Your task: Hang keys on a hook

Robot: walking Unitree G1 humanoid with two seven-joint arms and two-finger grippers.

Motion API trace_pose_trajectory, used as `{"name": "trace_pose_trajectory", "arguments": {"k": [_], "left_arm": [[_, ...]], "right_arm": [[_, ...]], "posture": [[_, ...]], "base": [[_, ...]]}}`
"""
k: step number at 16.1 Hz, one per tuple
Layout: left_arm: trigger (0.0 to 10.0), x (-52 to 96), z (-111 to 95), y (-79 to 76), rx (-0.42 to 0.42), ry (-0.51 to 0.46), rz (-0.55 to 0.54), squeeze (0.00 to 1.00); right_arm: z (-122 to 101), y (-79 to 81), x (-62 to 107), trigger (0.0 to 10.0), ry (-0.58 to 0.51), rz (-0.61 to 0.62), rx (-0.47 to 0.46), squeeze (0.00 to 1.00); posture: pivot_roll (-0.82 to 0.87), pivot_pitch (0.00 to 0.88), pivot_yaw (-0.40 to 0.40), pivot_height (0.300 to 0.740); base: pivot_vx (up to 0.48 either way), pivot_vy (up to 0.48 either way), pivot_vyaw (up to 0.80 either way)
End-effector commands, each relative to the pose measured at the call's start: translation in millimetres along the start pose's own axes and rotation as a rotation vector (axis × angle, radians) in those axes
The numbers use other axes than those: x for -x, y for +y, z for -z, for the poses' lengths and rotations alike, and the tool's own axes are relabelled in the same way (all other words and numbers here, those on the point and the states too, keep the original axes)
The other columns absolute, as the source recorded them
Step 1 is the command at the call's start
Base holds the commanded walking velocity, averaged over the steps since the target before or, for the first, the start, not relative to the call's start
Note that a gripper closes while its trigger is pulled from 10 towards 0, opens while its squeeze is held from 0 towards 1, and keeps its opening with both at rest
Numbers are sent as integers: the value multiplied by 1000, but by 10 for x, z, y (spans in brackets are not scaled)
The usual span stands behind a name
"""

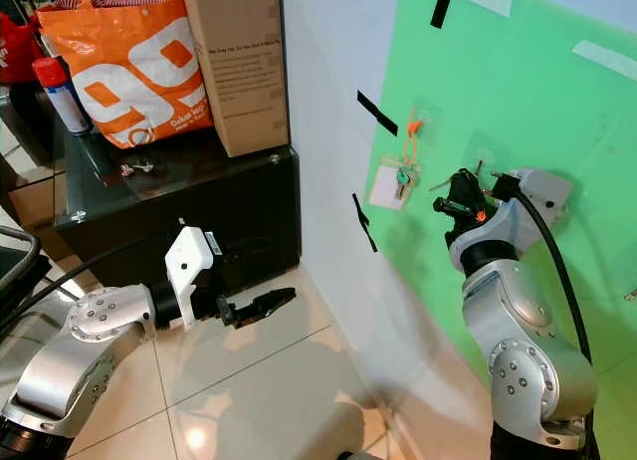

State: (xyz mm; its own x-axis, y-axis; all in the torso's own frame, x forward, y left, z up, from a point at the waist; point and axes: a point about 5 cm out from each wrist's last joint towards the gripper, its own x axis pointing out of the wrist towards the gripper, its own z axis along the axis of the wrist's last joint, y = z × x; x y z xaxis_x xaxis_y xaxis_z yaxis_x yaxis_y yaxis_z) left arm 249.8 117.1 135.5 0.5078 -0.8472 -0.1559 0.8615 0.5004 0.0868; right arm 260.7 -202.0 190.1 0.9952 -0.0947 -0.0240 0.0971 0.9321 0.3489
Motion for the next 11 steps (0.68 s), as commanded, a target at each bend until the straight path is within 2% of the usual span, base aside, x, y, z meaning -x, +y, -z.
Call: {"name": "trace_pose_trajectory", "arguments": {"k": [1, 4, 6, 8, 11], "left_arm": [[10000, -26, -30, 9, -29, 3, 11, 0], [10000, -24, -27, 6, -27, 3, 12, 0], [10000, -21, -21, 6, -23, 6, 11, 0], [10000, -18, -20, 6, -23, 6, 10, 0], [10000, -7, -14, 8, -21, 9, 8, 0]], "right_arm": [[12, -62, 3, 10000, -4, 25, -11, 0], [-108, -14, -6, 10000, -56, -24, -162, 0], [-171, -8, -28, 10000, -63, -47, -348, 0], [-202, -11, -31, 10000, -77, -48, -408, 0], [-298, -55, -42, 10000, -123, -43, -549, 0]], "posture": [[-68, 0, 25, 740], [-70, 0, 26, 740], [-68, 0, 24, 740], [-67, 0, 23, 740], [-66, 0, 24, 740]], "base": [[0, 0, 0], [0, 0, 0], [0, 0, 0], [0, 0, 0], [0, 0, 0]]}}
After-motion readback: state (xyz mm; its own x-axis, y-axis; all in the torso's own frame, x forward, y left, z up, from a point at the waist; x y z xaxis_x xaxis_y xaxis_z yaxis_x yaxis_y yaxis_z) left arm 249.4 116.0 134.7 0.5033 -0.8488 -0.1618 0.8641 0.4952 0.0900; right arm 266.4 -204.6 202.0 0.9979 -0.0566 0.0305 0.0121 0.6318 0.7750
